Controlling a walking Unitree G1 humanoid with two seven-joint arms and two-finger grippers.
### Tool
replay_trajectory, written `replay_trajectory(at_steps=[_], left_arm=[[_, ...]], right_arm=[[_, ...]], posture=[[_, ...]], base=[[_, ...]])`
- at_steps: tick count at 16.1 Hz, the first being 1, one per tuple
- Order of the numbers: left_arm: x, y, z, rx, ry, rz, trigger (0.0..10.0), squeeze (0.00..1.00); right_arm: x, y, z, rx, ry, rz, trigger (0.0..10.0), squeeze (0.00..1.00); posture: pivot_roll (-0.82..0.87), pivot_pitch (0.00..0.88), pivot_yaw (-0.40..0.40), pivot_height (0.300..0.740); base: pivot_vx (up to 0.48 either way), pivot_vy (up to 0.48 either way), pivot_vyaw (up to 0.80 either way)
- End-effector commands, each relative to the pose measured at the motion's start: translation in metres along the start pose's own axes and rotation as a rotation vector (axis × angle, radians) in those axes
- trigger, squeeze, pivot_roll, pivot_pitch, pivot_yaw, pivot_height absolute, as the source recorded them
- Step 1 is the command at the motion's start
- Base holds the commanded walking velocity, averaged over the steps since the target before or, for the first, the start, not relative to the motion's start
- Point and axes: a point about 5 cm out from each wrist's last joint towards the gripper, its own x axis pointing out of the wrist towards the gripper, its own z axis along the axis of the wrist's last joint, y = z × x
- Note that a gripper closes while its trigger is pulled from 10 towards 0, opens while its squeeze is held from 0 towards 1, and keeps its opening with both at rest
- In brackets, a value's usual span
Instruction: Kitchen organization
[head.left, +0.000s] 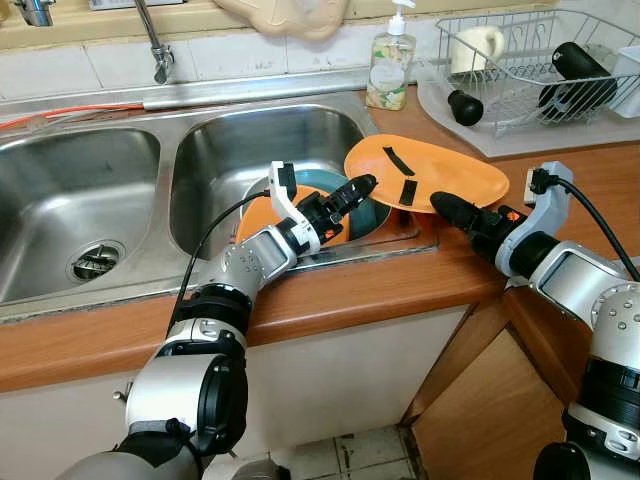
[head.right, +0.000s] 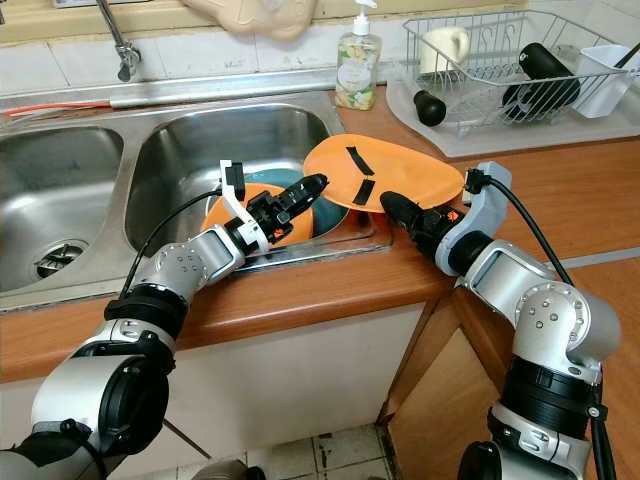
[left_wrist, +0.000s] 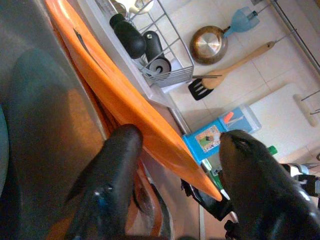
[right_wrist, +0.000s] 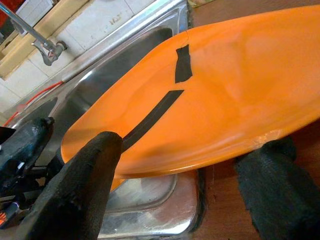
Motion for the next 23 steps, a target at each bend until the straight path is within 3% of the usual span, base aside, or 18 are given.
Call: replay_trajectory(at_steps=[1,16,20,23], left_arm=[[0.002,-0.005,0.006,0.009,-0.014,-0.017,0.0,0.0],[0.001,0.001,0.002,0.029,0.031,0.048,0.0,0.0],[-0.006,0.001,0.007,0.119,0.049,0.063,0.0,0.0],[-0.024,-0.001,0.007,0.277,0.129,0.05,0.0,0.0]], right_arm=[[0.0,0.009,0.005,-0.025,-0.022,0.045,10.0,0.0],[0.002,0.009,-0.003,-0.096,0.012,0.029,10.0,0.0],[0.001,0.009,-0.006,-0.102,0.015,0.022,10.0,0.0],[-0.001,0.007,-0.007,-0.099,0.013,0.011,10.0,0.0]], posture=[[-0.06,0.0,0.072,0.74],[-0.05,0.0,0.081,0.74],[-0.05,0.0,0.086,0.74],[-0.05,0.0,0.089,0.74]], base=[[0.0,0.0,0.0],[0.0,0.0,0.0],[0.0,0.0,0.0],[0.0,0.0,0.0]])
